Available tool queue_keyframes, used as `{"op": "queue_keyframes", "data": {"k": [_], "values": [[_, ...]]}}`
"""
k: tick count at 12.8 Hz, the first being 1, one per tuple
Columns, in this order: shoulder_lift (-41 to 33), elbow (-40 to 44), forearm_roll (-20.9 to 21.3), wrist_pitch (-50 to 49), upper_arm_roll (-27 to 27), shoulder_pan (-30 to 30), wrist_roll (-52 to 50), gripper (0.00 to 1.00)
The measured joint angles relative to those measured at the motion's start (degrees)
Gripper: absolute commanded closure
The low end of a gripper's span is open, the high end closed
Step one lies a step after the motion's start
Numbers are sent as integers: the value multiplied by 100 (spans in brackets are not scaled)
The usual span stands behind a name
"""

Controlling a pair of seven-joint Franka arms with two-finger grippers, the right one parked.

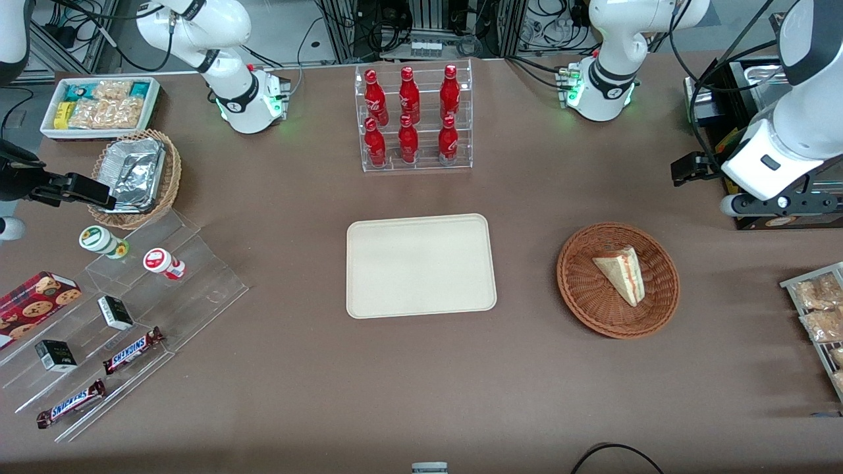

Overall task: Place sandwich from basket to tray
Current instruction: 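Move the left gripper over the wrapped sandwich in the wicker basket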

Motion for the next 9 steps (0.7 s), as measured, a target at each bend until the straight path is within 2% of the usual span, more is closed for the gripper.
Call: {"op": "queue_keyframes", "data": {"k": [5,9], "values": [[27,-36,0,153,0,0,3,0],[144,-533,-25,805,0,0,10,0]]}}
